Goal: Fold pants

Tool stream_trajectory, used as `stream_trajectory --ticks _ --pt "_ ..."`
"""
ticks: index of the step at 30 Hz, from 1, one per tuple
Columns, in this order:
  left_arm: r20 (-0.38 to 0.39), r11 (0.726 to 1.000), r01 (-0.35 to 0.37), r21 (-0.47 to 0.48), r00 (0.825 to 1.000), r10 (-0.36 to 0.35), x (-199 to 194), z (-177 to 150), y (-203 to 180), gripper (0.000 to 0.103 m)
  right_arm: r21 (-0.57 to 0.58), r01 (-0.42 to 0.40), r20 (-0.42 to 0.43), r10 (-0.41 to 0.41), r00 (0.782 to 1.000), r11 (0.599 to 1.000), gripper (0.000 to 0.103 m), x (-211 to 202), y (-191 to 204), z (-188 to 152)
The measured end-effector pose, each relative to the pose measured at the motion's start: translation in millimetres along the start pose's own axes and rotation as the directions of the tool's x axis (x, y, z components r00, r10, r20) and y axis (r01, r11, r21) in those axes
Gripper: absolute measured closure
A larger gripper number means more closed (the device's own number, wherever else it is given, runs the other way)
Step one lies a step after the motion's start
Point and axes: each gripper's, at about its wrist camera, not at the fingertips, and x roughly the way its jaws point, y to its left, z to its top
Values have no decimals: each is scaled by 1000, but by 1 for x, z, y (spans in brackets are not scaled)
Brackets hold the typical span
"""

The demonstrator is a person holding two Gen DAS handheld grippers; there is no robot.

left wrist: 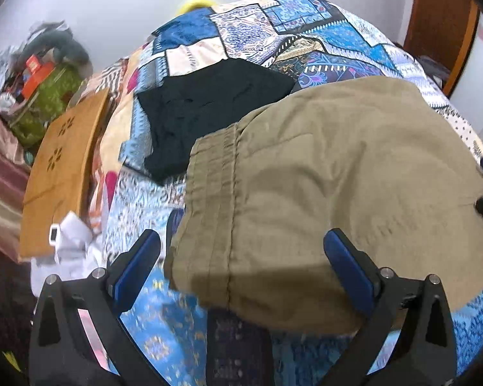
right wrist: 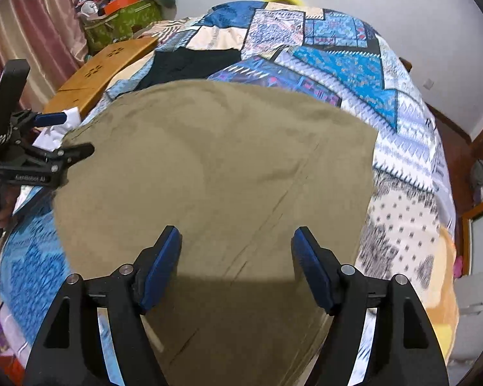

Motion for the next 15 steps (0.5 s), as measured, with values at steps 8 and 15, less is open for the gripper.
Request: stream_trajectory --ticks 8,15 --pt "20 999 -3 -53 1000 4 -27 -17 15 0 7 3 43 -4 999 1000 32 -19 20 -10" --pt "-35 968 161 -192 985 -171 -25 -37 32 0 18 -1 186 -2 983 1000 28 -30 43 8"
